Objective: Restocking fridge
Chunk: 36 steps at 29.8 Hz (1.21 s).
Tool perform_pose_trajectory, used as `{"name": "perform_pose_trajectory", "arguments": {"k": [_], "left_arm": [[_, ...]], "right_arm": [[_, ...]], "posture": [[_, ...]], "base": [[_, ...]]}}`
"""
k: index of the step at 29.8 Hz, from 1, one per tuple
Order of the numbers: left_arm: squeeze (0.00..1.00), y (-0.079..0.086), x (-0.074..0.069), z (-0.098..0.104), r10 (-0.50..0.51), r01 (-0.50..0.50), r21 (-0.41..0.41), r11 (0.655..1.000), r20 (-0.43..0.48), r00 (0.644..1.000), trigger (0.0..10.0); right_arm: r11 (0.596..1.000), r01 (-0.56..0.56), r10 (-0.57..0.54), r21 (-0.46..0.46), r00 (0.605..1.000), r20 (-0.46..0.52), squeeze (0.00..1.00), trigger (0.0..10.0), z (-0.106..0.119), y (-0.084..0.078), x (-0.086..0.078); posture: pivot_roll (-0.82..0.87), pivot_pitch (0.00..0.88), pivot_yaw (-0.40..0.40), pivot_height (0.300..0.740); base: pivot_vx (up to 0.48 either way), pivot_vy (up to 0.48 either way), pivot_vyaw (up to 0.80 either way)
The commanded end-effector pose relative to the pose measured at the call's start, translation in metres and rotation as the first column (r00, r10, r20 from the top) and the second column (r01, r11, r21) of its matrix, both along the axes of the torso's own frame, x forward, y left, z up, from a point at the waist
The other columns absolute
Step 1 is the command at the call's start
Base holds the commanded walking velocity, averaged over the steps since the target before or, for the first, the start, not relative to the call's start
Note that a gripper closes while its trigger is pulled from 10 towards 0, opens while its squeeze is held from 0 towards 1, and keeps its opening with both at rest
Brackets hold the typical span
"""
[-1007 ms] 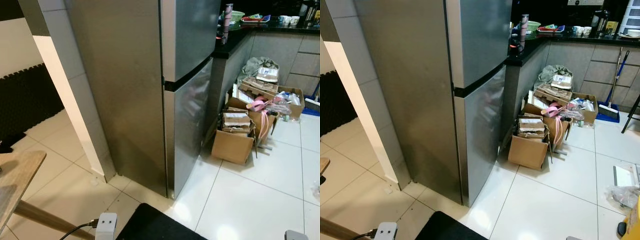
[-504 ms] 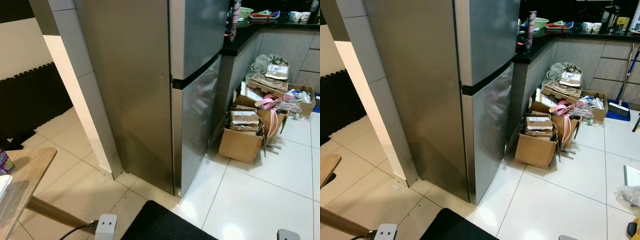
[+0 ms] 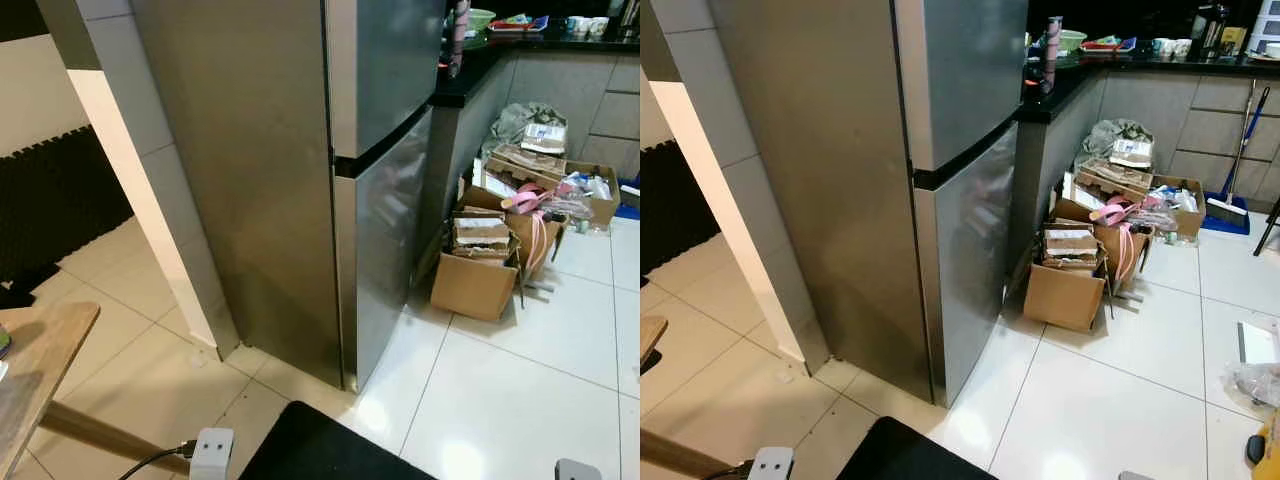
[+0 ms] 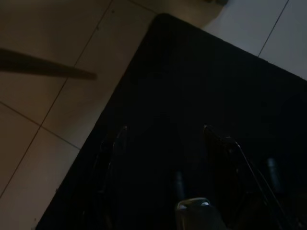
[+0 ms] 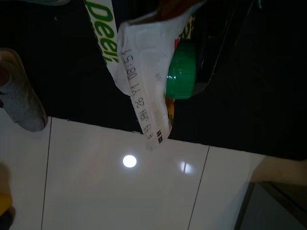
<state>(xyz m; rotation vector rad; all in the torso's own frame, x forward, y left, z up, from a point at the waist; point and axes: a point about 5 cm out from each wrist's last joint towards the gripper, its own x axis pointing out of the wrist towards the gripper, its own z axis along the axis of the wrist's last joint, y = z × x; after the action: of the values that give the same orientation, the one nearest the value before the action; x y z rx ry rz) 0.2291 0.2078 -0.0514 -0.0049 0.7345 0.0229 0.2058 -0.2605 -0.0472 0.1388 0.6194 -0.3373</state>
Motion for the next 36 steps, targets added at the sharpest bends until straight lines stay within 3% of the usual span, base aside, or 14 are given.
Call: {"name": "perform_pose_trajectory", "arguments": {"k": [1,19,36], "left_arm": [[0.0,0.0044,-0.003,-0.0014,0.008,-0.008,0.004,1.0,-0.015,1.0,10.0],[0.0,0.0034,0.0035,0.0028,-0.007,0.007,0.003,1.0,0.004,1.0,10.0],[0.0,0.0022,0.0057,0.0041,-0.025,0.025,0.003,1.0,0.008,1.0,10.0]], "right_arm": [[1.0,0.013,-0.013,0.01,1.0,0.006,0.0,10.0,-0.0007,0.0008,-0.0013],[1.0,0.017,-0.018,0.017,1.0,0.004,0.0,10.0,-0.0015,0.0024,-0.0012],[1.0,0.027,-0.027,0.016,1.0,-0.004,0.0,10.0,-0.0035,0.0016,-0.0052]], "posture": [[-0.12,0.098,0.066,0.74],[-0.12,0.095,0.07,0.74],[-0.12,0.087,0.078,0.74]], "base": [[0.251,0.0,0.0],[0.25,0.0,0.0],[0.0,0.0,0.0]]}}
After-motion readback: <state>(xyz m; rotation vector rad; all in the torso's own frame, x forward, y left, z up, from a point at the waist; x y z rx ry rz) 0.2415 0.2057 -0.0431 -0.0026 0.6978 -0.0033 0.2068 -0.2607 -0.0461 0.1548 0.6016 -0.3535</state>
